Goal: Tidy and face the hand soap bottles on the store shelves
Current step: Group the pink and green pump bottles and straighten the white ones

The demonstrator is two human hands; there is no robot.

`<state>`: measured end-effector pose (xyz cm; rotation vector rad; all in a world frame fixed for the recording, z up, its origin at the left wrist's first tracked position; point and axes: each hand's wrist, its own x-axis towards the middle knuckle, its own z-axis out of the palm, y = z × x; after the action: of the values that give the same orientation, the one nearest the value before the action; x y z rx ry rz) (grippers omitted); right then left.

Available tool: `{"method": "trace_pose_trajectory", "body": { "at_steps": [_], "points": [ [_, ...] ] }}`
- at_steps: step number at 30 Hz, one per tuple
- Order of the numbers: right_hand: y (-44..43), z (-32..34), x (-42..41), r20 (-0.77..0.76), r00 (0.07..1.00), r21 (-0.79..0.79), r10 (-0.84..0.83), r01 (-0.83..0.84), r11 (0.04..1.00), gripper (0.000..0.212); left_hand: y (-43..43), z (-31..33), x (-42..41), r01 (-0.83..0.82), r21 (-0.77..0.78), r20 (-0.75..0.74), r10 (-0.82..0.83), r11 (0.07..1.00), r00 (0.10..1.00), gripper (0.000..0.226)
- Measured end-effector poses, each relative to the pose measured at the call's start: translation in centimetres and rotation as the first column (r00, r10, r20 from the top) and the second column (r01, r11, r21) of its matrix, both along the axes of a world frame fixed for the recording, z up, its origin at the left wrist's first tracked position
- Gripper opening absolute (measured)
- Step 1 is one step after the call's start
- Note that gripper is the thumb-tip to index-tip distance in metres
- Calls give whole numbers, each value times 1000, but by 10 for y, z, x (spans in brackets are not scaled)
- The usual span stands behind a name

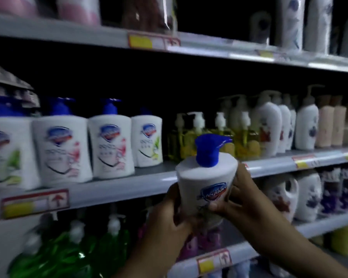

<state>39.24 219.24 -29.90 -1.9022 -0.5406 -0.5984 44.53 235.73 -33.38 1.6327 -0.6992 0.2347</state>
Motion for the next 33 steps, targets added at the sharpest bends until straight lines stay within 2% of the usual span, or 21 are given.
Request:
{"method": "trace_pose_trajectory", "body": {
  "at_steps": [3,5,7,10,12,16,21,25,28,30,31,33],
  "points": [
    [25,22,14,132,989,46,71,-78,996,65,26,35,1,-132,97,201,111,986,973,45],
    [37,37,33,215,974,37,68,-78,996,64,35,54,12,-240,97,322,197,966,926,47],
    [47,50,57,247,966,45,69,-83,996,62,40,70,27,-311,73,370,264,947,891,48],
    [58,62,92,198,975,73,100,-117,990,59,40,80,52,-464,92,359,405,881,841,50],
    [60,62,111,149,982,84,116,-129,988,58,38,82,62,-561,169,358,480,811,801,59],
    [61,55,135,-9,991,176,135,-131,976,52,35,78,65,-647,418,420,496,637,760,82],
    [66,52,150,-59,994,200,87,-74,977,52,40,72,58,-678,454,476,486,577,733,75],
    [68,47,154,-62,998,166,27,-16,986,52,61,66,38,-680,345,580,423,647,696,47],
    [68,44,155,-44,999,116,-31,36,993,57,105,56,30,-765,19,666,562,644,490,34],
    [70,43,155,-38,998,99,-51,54,994,60,145,52,33,-815,-183,595,722,550,354,39],
    [71,42,155,-44,998,100,-50,54,993,61,166,52,36,-843,-224,514,794,489,324,43],
    [73,42,156,-59,997,112,-42,49,993,62,205,50,48,-897,-203,299,897,393,325,56]
  ]
}}
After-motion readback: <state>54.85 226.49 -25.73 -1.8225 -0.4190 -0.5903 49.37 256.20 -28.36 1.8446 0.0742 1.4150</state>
